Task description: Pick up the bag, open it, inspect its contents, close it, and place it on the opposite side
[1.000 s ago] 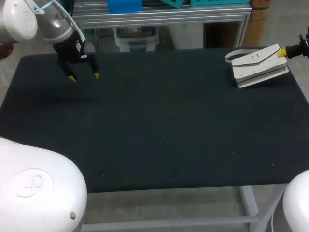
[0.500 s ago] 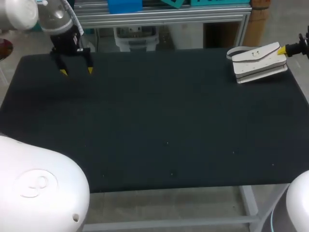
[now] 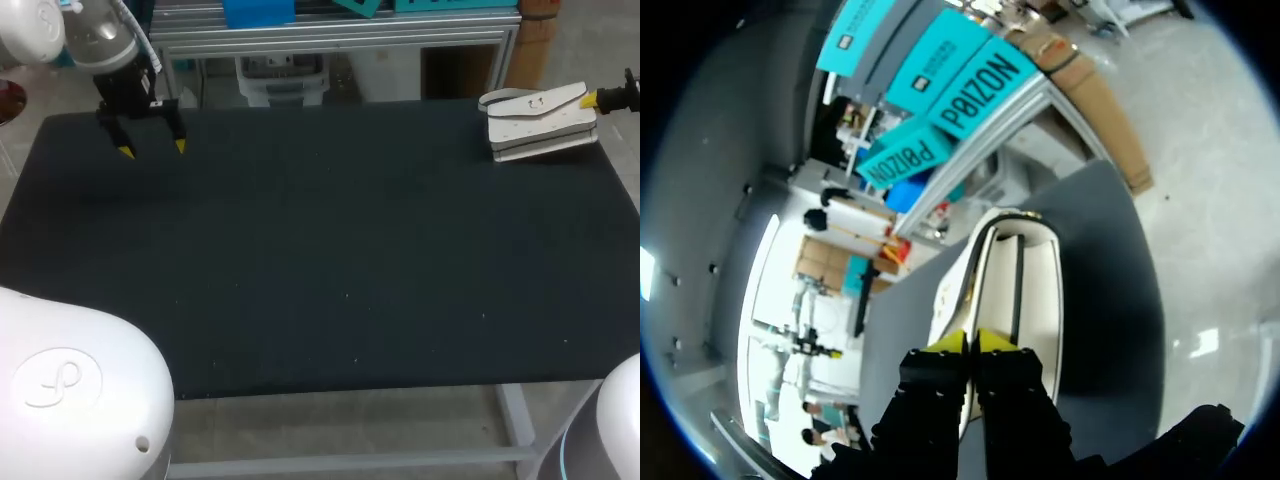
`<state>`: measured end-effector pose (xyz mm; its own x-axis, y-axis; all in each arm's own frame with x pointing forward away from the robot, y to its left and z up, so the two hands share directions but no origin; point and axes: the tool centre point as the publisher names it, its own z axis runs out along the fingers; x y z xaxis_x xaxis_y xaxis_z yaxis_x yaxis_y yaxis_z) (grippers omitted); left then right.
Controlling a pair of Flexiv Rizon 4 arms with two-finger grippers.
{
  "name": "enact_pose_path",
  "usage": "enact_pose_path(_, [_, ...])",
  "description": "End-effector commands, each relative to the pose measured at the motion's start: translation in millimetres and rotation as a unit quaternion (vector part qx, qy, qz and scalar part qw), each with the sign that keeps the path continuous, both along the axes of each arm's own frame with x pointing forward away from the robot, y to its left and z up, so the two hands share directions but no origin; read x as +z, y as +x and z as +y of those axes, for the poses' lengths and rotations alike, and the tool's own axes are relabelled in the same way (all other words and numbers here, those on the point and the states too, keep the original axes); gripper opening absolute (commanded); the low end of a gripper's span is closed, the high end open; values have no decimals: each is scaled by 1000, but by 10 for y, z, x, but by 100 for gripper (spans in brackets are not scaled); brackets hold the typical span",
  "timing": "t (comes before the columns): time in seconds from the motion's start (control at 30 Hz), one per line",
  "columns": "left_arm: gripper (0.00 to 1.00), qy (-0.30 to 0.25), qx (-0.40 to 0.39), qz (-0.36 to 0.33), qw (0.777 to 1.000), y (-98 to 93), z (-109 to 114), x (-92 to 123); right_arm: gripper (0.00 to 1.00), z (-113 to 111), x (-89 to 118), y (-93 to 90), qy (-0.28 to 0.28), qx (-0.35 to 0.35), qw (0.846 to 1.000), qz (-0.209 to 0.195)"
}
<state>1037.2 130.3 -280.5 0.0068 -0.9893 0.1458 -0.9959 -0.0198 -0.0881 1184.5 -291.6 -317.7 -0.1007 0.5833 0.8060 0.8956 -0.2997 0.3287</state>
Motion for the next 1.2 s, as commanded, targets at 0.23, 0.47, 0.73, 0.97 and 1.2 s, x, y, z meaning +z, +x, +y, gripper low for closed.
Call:
enact_pose_path(0.23, [100, -4, -2, 5, 1000, -13, 8, -37, 0, 22, -101, 137, 22, 166, 981, 101])
enact_pose_path(0.47, [100, -5, -2, 6, 1000, -14, 7, -40, 36, 7, -106, 177, 9, 168, 978, 127])
enact_pose_path(0.73, [100, -5, -2, 6, 1000, -14, 7, -40, 100, -45, -89, 93, -9, 158, 977, 144])
enact_pose_path(0.97, [100, -5, -2, 6, 1000, -14, 7, -40, 100, -137, -148, -21, -32, 152, 973, 171])
enact_pose_path(1.2, [100, -5, -2, 6, 1000, -14, 7, -40, 100, -248, -71, -70, -48, 143, 972, 181])
